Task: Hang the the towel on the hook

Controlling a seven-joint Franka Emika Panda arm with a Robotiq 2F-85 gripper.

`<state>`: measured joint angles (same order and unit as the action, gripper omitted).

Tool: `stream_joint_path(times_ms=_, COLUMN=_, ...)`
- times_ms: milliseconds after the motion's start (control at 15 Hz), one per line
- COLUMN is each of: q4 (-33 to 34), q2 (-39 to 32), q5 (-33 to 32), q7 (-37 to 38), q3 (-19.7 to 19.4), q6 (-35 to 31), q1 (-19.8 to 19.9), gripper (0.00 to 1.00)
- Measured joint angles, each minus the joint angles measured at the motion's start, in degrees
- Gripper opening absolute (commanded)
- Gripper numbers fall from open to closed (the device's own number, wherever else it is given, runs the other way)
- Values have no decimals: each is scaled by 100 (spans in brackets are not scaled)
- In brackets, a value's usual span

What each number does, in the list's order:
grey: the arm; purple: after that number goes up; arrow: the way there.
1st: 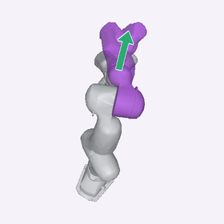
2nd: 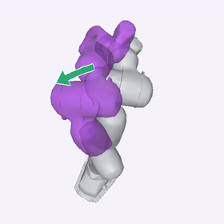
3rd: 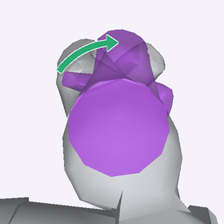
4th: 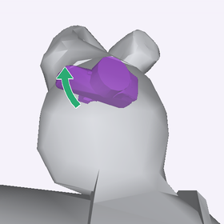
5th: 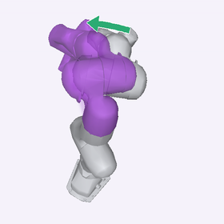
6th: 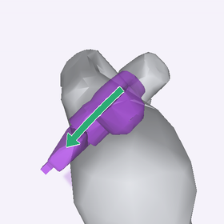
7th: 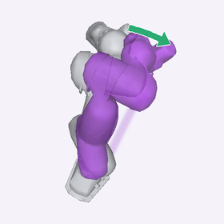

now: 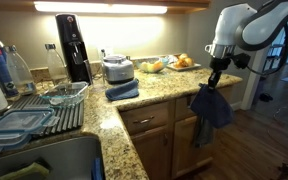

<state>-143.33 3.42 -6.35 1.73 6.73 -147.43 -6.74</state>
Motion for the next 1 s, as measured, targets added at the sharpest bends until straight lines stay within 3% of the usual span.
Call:
stream_joint_path(times_ms=533, q4=-184, q2=-696, q5=-169, q7=-13, q3=1, q6=-855, q1=1, gripper=5)
stream_joint_path(times_ms=1000, q4=-8, q2=-1295, q5=-633, q7=-41, q3=-242, q6=-1315, q1=6, gripper=4)
